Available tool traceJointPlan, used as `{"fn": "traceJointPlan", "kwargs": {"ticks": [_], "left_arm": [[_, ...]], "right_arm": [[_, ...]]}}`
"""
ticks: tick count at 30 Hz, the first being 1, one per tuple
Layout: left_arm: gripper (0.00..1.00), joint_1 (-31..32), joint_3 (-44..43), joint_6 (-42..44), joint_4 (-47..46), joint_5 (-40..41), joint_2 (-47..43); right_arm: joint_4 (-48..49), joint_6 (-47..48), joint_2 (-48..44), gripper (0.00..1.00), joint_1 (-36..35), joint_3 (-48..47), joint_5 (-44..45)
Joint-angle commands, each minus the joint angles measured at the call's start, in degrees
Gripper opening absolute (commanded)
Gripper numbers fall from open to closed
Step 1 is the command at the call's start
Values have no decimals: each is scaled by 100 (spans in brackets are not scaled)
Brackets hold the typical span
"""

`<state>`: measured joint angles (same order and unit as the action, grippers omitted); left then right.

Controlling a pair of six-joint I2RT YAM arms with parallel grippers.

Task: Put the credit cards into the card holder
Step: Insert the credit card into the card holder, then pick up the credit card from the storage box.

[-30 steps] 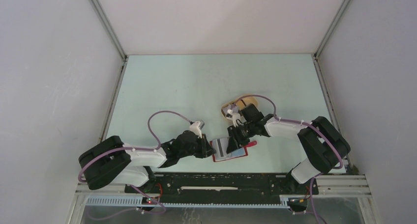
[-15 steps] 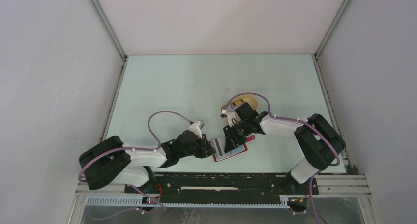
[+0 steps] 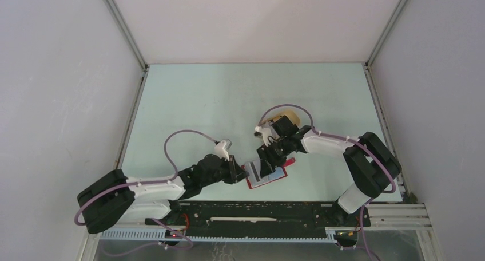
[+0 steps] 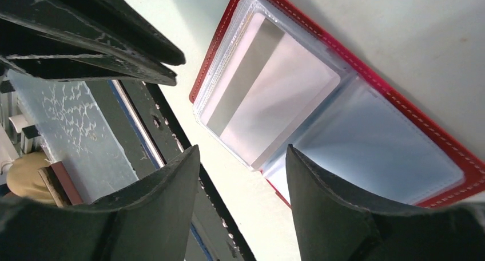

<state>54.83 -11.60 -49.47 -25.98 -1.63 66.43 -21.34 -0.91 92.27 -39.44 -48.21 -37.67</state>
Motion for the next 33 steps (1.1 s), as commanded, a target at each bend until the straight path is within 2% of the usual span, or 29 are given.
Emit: {"fn": "traceJointPlan", "kwargs": {"ticks": [1,6,11,19,25,26,29,33], "left_arm": [[19,-16,190,157,106,320,-560],[22,-16,256,368,269,489,-1254],[36,-16,267,610,326,743,-1966],[64,-16,89,1392,555,1289,-2951],[97,-23,-57,2031,649,1882,-3541],[99,-22,-88,2194,659,1972,-3609],[100,-25,-273,2668,769,2283,-3755],[100,-22,-680,3270,993,2625,-3738]], "right_arm": [[-399,552,-188,67,243,-403,-309],[-809,1012,-218,70,504,-580,-734],[-1149,1583,-437,71,667,-713,-1105],[-1717,2406,-1529,72,1198,-947,-1241],[-1695,2509,-2561,73,2093,-949,-1438],[-1668,2500,-2712,73,2217,-953,-1481],[-1489,2519,-3112,76,2471,-948,-1514],[-1165,2716,-3385,85,2537,-976,-1242]]}}
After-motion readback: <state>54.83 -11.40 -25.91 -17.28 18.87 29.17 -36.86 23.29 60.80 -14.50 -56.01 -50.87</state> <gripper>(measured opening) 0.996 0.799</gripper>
